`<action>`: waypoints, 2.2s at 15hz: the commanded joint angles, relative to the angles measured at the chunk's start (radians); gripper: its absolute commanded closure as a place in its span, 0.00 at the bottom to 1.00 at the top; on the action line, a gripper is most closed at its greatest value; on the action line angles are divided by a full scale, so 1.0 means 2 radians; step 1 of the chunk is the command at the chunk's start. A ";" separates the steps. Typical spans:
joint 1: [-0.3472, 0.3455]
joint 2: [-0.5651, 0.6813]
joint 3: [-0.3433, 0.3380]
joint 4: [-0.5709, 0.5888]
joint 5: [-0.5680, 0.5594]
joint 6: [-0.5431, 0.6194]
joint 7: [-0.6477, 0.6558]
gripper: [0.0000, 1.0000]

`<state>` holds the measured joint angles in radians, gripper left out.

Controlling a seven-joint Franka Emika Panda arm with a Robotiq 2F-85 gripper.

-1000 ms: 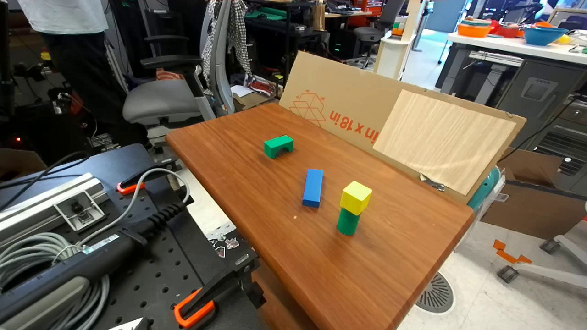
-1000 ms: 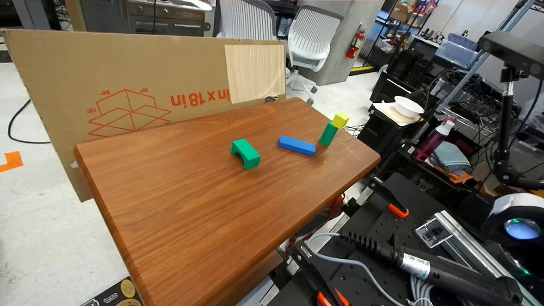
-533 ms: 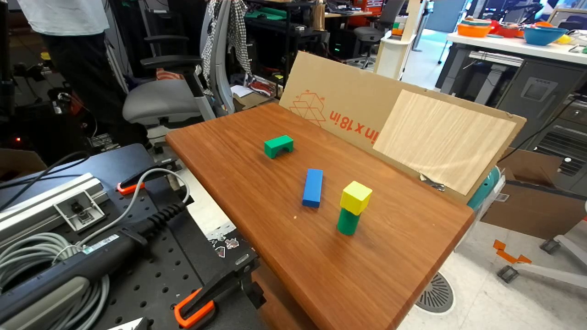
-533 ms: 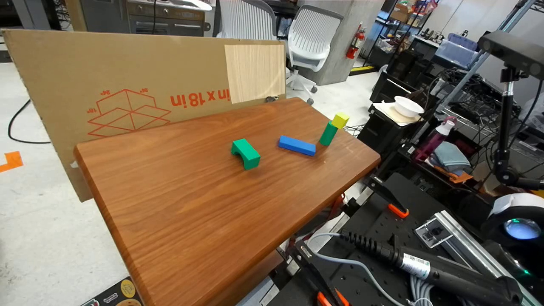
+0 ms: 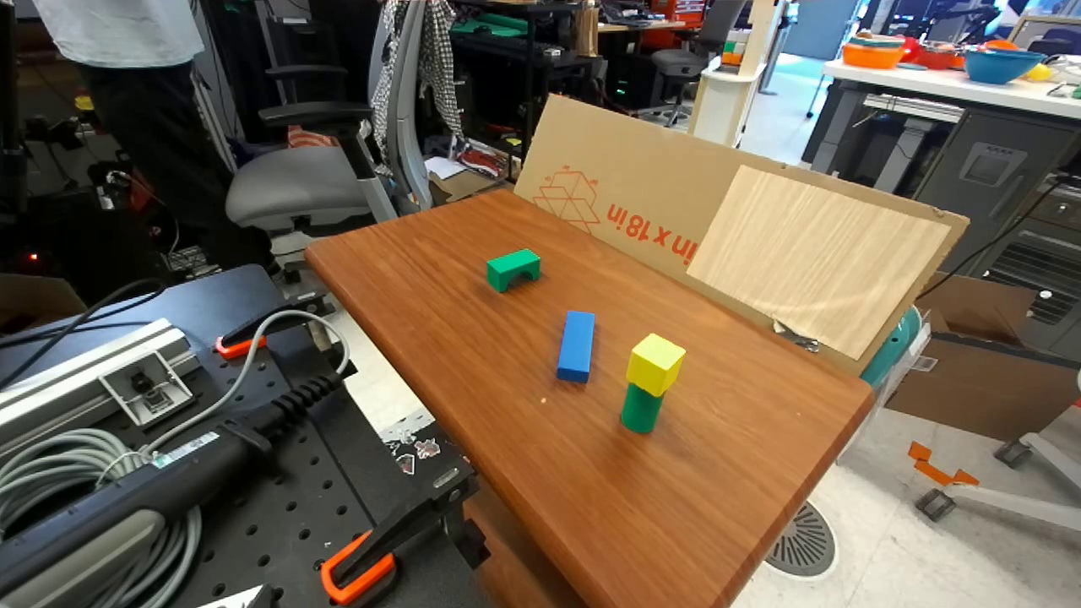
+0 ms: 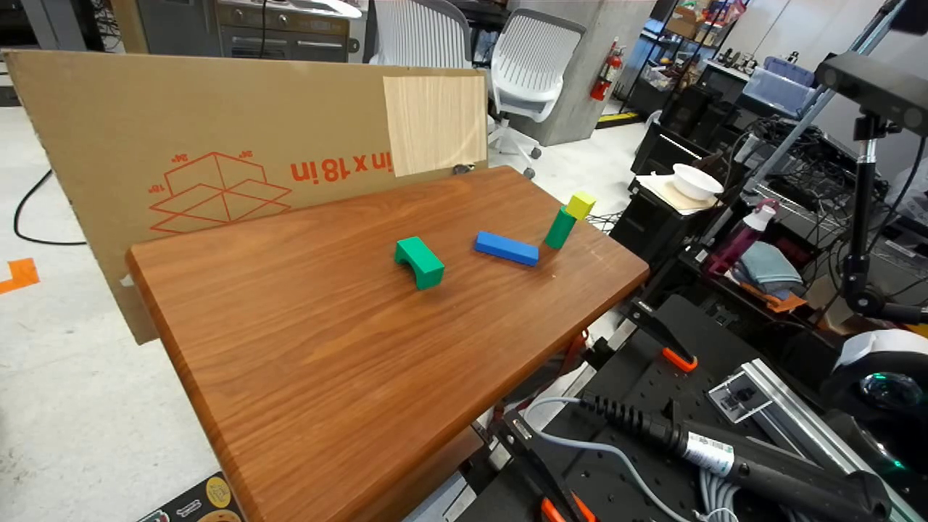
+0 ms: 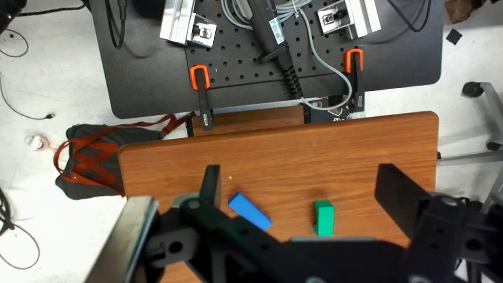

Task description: Move the green rectangular block to the right

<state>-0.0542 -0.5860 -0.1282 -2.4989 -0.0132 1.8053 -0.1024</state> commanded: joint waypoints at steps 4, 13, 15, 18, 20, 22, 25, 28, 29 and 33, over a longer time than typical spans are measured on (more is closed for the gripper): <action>-0.006 0.143 0.002 -0.029 -0.017 0.153 -0.013 0.00; 0.004 0.350 0.027 0.001 -0.042 0.383 -0.003 0.00; 0.008 0.380 0.035 0.021 -0.034 0.392 -0.003 0.00; 0.014 0.408 0.052 0.051 -0.027 0.398 -0.002 0.00; 0.021 0.416 0.063 0.066 -0.029 0.396 0.005 0.00; 0.033 0.420 0.075 0.077 -0.030 0.393 0.015 0.00; 0.051 0.429 0.087 0.092 -0.033 0.390 0.033 0.00; 0.063 0.443 0.091 0.102 -0.035 0.389 0.052 0.00; 0.067 0.447 0.090 0.104 -0.039 0.391 0.059 0.00; 0.080 0.463 0.083 0.115 -0.049 0.397 0.092 0.00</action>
<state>0.0824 0.3029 0.0537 -2.3052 -0.0907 2.5850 0.0233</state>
